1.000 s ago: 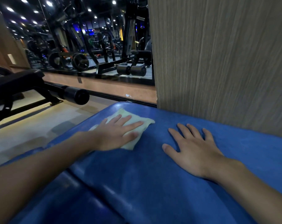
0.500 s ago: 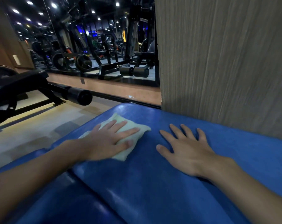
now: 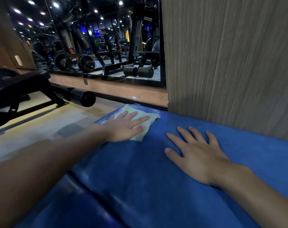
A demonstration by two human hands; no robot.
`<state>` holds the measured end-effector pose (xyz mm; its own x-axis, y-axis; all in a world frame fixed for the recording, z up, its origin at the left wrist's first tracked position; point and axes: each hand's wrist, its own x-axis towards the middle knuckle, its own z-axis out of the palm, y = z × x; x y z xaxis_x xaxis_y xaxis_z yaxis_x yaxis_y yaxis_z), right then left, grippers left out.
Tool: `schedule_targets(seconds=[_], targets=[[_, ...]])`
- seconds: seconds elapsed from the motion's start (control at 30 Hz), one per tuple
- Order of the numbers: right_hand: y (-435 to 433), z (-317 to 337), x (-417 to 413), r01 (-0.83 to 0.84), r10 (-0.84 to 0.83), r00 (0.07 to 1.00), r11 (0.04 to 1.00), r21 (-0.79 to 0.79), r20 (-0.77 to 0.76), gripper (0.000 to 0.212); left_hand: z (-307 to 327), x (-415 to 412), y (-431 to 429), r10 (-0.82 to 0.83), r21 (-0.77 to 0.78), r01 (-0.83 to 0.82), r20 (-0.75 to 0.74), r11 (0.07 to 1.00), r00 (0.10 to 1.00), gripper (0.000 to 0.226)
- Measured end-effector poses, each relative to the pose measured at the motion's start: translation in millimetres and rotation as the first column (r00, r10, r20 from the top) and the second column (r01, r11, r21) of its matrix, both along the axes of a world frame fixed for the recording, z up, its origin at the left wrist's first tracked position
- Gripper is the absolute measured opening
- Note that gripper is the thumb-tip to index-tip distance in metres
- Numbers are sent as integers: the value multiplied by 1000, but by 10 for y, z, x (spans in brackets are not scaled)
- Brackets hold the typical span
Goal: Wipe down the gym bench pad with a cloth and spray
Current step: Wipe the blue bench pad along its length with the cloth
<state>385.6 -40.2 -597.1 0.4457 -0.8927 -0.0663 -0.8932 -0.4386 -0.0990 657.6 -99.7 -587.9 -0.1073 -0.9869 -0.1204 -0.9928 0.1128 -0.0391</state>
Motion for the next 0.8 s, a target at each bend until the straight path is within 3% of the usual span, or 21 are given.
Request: schedule_targets(seconds=[0.07, 0.2, 0.33, 0.63, 0.8], targets=[[11, 9, 0, 2, -2, 1000, 1000, 3, 1, 72, 19, 107, 500, -12, -7, 12, 35, 1000, 999, 53], [25, 11, 2, 3, -3, 1000, 1000, 12, -6, 71, 48, 294, 1388, -31, 4, 31, 35, 1000, 999, 58], [39, 3, 14, 15, -15, 1000, 1000, 10, -16, 70, 69, 292, 1580, 5, 27, -6, 32, 1000, 999, 58], [37, -9, 15, 4, -4, 1000, 1000, -10, -28, 69, 4, 177, 66, 62, -35, -63, -22, 997, 998, 49], [10, -8, 8, -1, 1, 1000, 1000, -19, -28, 72, -11, 68, -909, 25, 17, -24, -68, 1000, 997, 72]])
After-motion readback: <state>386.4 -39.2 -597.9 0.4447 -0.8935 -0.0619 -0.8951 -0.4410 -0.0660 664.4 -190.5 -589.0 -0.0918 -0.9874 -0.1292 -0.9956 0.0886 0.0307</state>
